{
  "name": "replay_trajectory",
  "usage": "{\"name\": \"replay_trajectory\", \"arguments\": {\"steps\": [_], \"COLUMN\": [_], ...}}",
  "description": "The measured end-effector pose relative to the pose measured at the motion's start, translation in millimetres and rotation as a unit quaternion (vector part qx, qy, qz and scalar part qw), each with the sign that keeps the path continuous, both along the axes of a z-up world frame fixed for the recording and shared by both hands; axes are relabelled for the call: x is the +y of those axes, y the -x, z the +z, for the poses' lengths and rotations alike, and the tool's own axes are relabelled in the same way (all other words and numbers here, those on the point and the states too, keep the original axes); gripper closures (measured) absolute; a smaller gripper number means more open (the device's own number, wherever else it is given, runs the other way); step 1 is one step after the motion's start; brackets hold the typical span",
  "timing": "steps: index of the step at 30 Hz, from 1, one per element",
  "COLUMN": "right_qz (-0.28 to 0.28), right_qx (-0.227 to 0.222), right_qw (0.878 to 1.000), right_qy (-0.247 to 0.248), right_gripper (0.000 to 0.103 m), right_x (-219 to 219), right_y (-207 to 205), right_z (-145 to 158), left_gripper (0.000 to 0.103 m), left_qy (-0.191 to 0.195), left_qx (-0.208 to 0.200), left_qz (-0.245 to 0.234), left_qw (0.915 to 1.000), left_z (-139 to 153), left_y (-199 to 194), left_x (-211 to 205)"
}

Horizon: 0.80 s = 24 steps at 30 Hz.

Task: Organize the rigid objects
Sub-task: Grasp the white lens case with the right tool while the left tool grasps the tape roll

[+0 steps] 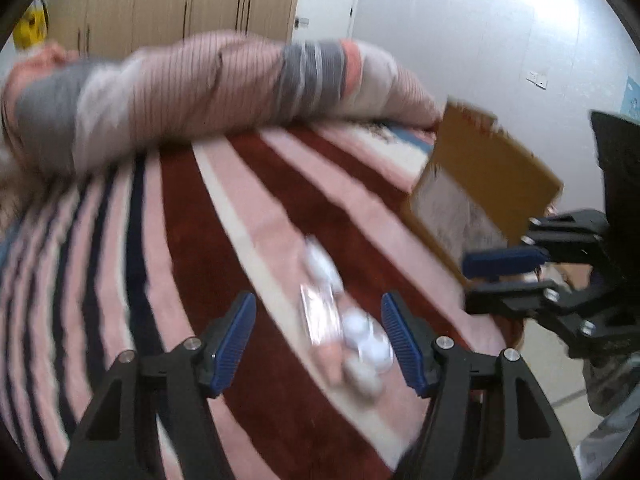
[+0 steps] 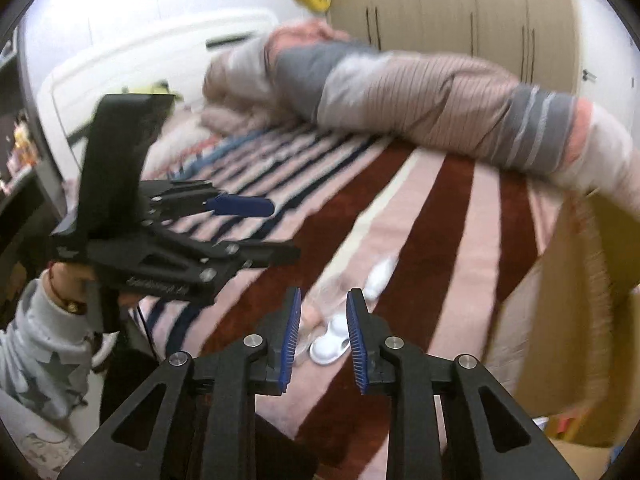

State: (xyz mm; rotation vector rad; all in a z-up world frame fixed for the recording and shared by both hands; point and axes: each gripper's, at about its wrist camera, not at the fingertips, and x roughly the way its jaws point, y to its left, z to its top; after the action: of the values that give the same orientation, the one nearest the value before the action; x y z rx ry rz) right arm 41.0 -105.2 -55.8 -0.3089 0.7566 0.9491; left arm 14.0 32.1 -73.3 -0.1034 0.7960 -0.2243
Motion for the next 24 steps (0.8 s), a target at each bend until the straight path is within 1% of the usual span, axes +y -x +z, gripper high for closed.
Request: {"name": "replay_trajectory", "arguments": {"steps": [3, 5, 7, 10, 13, 14, 16, 18, 20, 21, 24], "right_qz": [-0.003, -0.011, -0.022, -0.028, -0.034, -0.037, -0.042, -0.041, -0.031, -0.026, -0.026], "right_qx": [0.031, 0.041, 0.049, 0.063, 0.062, 0.060, 0.059, 0.064, 0.074, 0.073, 0.060], "right_qw": [0.999, 0.997, 0.995, 0.993, 0.992, 0.992, 0.992, 0.993, 0.993, 0.993, 0.992], "right_qy": [0.037, 0.057, 0.081, 0.094, 0.101, 0.101, 0.101, 0.094, 0.086, 0.090, 0.111], "right_gripper": [0.082, 0.079, 0.078, 0.077, 0.076, 0.072, 0.067, 0.060, 0.055, 0.053, 0.053], "right_x": [14, 17, 21, 24, 24, 23, 24, 26, 30, 34, 46], "right_y": [-7, -12, -19, -28, -30, -31, -33, -34, -33, -32, -32], "right_z": [-36, -53, -72, -87, -93, -93, -95, -95, -96, -98, -105], "left_gripper": [0.041, 0.043, 0.043, 0.047, 0.047, 0.048, 0.054, 0.054, 0.054, 0.054, 0.054], "left_qy": [0.046, 0.073, 0.088, 0.069, 0.067, 0.058, 0.038, 0.046, 0.066, 0.073, 0.089], "left_qx": [0.033, 0.044, 0.054, 0.060, 0.059, 0.058, 0.064, 0.066, 0.065, 0.064, 0.058], "left_qz": [-0.017, -0.025, -0.029, -0.025, -0.012, -0.002, 0.016, 0.018, 0.015, 0.011, -0.011], "left_qw": [0.9982, 0.9960, 0.9943, 0.9955, 0.9959, 0.9966, 0.9971, 0.9966, 0.9956, 0.9952, 0.9943], "left_z": [-34, -48, -60, -68, -69, -69, -71, -74, -74, -73, -70], "left_y": [4, 4, 2, 1, 4, 7, 10, 14, 16, 18, 22], "left_x": [-2, -5, -9, -13, -1, 3, 12, 18, 20, 19, 8]}}
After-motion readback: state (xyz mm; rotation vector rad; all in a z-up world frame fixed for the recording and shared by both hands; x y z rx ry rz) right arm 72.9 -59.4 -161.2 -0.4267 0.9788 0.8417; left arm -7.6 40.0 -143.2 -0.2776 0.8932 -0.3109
